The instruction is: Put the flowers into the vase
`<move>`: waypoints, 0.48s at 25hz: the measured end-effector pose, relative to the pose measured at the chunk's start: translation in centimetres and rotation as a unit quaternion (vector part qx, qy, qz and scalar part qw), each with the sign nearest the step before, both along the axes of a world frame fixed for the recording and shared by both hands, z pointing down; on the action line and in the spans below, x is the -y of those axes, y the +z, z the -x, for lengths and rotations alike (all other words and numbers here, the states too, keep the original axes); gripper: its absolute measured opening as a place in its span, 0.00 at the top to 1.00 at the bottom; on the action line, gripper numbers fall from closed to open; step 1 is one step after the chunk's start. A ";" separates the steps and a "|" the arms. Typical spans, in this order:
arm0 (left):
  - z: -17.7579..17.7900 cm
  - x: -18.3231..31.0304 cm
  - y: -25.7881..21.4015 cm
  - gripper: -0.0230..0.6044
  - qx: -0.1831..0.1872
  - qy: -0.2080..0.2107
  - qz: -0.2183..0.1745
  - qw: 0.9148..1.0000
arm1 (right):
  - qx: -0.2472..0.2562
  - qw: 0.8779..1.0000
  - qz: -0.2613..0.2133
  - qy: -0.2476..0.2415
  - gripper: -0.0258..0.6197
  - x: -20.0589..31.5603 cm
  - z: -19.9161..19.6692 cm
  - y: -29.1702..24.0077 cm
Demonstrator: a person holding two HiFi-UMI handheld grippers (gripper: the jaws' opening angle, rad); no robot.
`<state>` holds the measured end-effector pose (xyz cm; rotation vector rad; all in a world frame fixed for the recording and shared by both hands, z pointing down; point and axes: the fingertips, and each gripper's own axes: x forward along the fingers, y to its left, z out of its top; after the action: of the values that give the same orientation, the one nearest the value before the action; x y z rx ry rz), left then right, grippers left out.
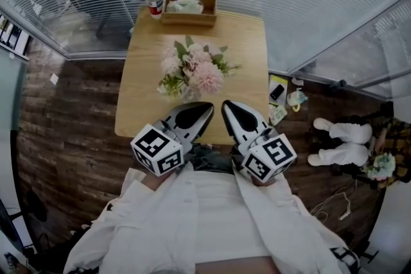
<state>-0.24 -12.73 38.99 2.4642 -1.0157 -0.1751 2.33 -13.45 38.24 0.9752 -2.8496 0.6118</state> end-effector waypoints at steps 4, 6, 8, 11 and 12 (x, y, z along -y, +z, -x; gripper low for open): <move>-0.2 0.0 0.3 0.95 -0.003 0.004 0.006 1.000 | -0.001 1.000 0.013 0.008 0.94 0.1 -0.6 0.5; -0.4 0.0 0.5 0.95 -0.001 0.006 0.008 1.000 | -0.003 1.000 0.013 0.002 0.94 0.0 -0.5 0.6; -0.5 0.0 0.6 0.95 0.000 0.008 0.010 1.000 | -0.005 1.000 0.013 -0.003 0.94 -0.2 -0.3 0.7; -0.8 0.0 0.6 0.95 0.001 0.011 0.012 1.000 | -0.008 1.000 0.014 -0.001 0.94 -0.1 -0.4 0.8; -0.8 0.0 0.6 0.95 0.002 0.011 0.012 1.000 | -0.009 1.000 0.016 0.000 0.94 -0.1 -0.5 0.9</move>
<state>0.55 -12.73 39.59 2.4551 -0.9864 -0.1497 2.80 -13.35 39.12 0.9722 -2.8154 0.6442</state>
